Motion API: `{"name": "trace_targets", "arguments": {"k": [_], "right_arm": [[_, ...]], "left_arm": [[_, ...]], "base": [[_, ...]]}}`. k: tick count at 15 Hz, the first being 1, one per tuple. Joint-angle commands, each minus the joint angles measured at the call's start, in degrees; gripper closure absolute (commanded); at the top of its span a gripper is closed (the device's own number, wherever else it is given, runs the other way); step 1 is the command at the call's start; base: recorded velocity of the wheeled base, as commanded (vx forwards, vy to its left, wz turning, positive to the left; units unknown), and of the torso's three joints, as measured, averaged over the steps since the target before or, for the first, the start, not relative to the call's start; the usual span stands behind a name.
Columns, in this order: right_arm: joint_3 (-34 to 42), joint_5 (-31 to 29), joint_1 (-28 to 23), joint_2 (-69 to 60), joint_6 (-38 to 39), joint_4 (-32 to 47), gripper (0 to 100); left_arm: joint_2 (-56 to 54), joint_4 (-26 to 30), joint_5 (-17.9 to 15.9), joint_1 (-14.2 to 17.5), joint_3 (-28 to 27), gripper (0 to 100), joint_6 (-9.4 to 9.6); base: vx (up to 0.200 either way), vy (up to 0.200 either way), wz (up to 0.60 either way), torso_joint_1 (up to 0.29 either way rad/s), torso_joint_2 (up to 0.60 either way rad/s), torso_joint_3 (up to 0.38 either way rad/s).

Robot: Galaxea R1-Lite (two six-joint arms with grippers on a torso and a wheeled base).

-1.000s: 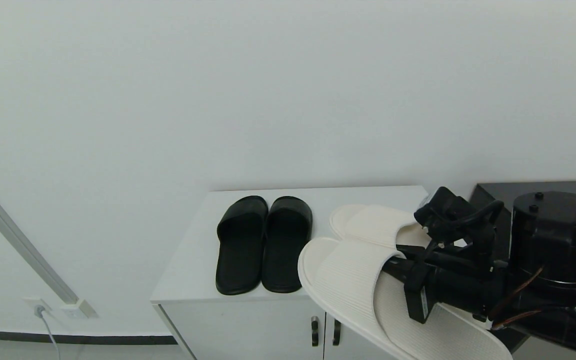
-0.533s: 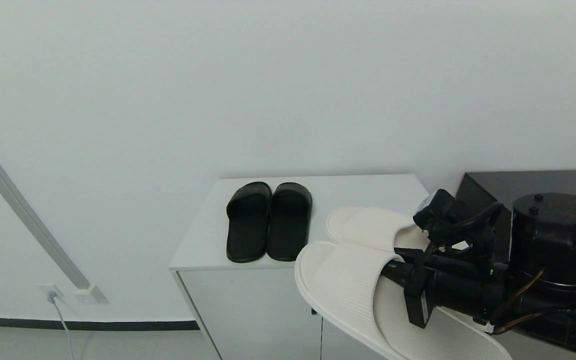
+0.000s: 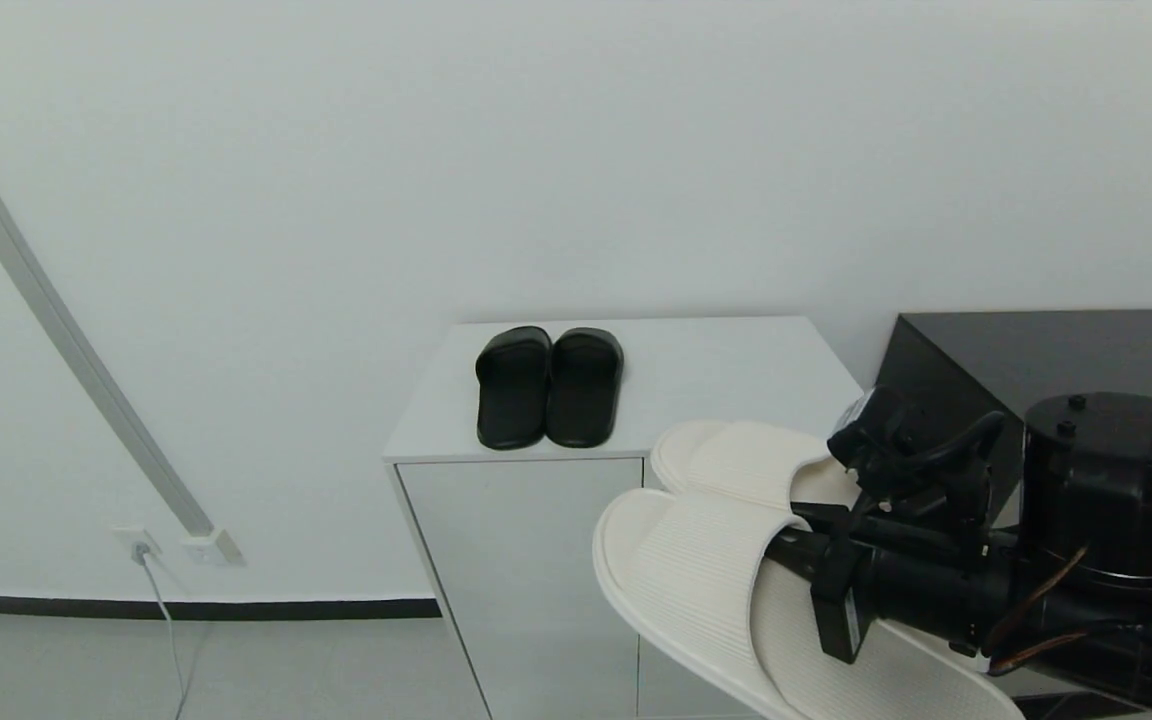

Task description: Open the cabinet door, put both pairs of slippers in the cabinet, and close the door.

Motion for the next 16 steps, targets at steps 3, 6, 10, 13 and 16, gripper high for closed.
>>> {"name": "trace_targets", "arguments": {"k": [3, 6, 10, 13, 16], "right_arm": [[0.7, 2.2, -0.3, 0.6, 0.0, -0.2, 100], [0.7, 2.1, -0.4, 0.8, 0.0, 0.0, 100], [0.7, 2.1, -0.6, 1.2, 0.0, -0.2, 100], [0.9, 2.1, -0.6, 1.3, 0.0, -0.2, 100], [1.1, 2.1, -0.6, 1.3, -0.2, -0.2, 100]], "left_arm": [[0.1, 0.0, 0.0, 0.0, 0.0, 100, -0.02], [0.1, 0.0, 0.0, 0.0, 0.0, 100, 0.07], [0.1, 0.0, 0.0, 0.0, 0.0, 100, 0.25], [0.1, 0.0, 0.0, 0.0, 0.0, 100, 0.25], [0.1, 0.0, 0.0, 0.0, 0.0, 100, 0.25]], "base": [[0.000, 0.000, 0.00, 0.000, 0.00, 0.000], [0.000, 0.000, 0.00, 0.000, 0.00, 0.000], [0.000, 0.000, 0.00, 0.000, 0.00, 0.000], [0.000, 0.000, 0.00, 0.000, 0.00, 0.000], [0.000, 0.000, 0.00, -0.025, 0.04, 0.030]]}}
